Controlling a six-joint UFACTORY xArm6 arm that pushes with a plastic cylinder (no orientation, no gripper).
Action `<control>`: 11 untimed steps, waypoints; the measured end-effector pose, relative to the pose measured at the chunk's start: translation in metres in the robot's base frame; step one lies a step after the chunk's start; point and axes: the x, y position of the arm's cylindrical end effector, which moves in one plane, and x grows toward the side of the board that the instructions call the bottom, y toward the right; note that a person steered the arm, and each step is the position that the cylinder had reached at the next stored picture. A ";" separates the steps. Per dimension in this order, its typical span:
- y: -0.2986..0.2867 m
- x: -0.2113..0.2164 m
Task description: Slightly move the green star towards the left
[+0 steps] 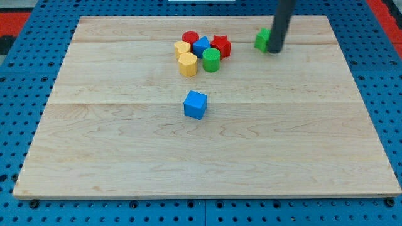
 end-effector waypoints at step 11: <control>-0.139 -0.095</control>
